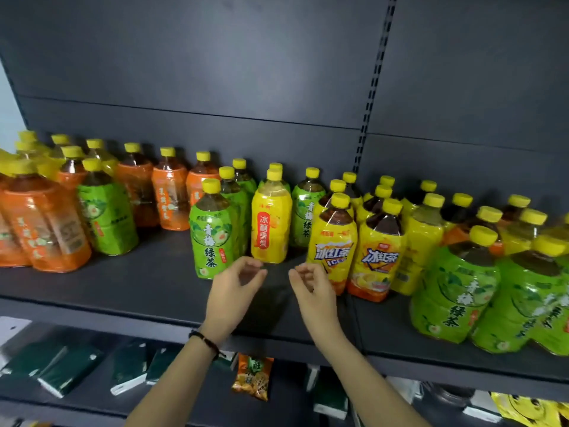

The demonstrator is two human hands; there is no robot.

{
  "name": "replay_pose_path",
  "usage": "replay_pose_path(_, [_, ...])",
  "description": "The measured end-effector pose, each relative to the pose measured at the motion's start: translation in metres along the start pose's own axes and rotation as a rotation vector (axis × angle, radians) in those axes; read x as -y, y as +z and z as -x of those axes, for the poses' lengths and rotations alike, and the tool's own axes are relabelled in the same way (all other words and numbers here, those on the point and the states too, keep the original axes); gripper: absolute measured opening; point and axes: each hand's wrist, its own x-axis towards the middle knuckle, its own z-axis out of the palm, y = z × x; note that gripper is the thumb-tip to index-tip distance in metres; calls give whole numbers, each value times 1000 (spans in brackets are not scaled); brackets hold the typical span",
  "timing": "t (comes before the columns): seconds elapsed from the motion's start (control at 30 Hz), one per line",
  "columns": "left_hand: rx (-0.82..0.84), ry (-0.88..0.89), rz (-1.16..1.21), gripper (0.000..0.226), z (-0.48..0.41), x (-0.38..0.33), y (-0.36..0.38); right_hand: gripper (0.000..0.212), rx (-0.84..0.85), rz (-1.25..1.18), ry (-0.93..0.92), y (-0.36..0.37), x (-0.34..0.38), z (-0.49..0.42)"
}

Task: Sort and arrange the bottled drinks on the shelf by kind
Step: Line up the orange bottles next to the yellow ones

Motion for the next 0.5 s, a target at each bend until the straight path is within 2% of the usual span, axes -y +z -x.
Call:
replay_pose_path(0.1, [-184, -44, -64, 16, 1, 27, -52, 26, 152, 31, -11, 39, 12, -19])
replay_pose_path(0.17, [-217, -69, -112, 38, -9, 41, -76, 47, 215, 77, 13, 63, 18, -34])
replay_pose_path(0.23, [-160, -133, -87, 62, -26, 49, -92, 64, 242, 67, 41, 83, 24, -47])
replay_pose_path(0.3, [-53, -176, 17, 75, -45, 54, -97, 75, 265, 42, 68, 100, 26, -57])
replay_pose_path(0.4, [90, -182, 154, 79, -66, 62, -96, 87, 259, 37, 93, 118, 22, -67])
replay_pose_path(0.5, [119, -162, 196, 71, -74, 65, -93, 93, 209, 41, 73, 127, 14, -69])
